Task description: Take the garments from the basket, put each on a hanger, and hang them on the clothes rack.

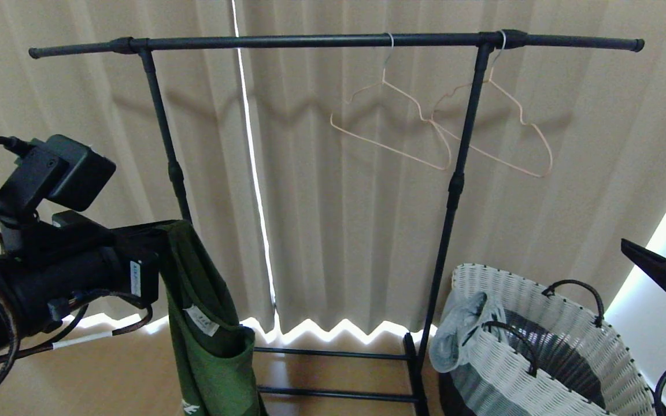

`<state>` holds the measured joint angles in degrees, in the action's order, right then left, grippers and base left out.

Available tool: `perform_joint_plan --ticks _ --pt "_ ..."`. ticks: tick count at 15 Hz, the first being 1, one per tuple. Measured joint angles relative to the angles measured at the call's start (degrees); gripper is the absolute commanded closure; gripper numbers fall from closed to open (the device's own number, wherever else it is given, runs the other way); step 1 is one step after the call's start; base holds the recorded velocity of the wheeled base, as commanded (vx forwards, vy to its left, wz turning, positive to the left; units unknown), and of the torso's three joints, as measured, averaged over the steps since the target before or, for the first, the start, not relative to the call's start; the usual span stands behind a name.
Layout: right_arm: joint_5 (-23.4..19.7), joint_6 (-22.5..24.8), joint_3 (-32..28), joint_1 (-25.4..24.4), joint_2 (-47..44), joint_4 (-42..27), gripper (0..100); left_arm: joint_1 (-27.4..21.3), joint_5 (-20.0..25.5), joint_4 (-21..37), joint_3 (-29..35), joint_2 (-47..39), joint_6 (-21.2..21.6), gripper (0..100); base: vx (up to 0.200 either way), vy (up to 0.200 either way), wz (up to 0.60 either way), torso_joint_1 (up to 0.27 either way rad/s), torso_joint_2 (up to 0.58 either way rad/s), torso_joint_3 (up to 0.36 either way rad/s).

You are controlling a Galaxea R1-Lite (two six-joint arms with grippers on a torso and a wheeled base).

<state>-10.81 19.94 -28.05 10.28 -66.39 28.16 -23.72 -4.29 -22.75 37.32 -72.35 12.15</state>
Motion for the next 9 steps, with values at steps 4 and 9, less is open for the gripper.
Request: perform_joint_plan --ticks 4,9 --pt "0.0 0.0 0.0 0.0 0.0 -0.1 0 0.5 0.0 -2.9 -0.9 0.6 0.3 100 0.000 0.000 0.00 0.184 -0.46 -0.287" --pt "-0.1 0.0 -0.1 0.0 -0.1 -0.1 0 0.7 0.0 -6.9 -2.8 0.8 2.3 100 0.000 0.000 0.00 0.204 -0.47 -0.279"
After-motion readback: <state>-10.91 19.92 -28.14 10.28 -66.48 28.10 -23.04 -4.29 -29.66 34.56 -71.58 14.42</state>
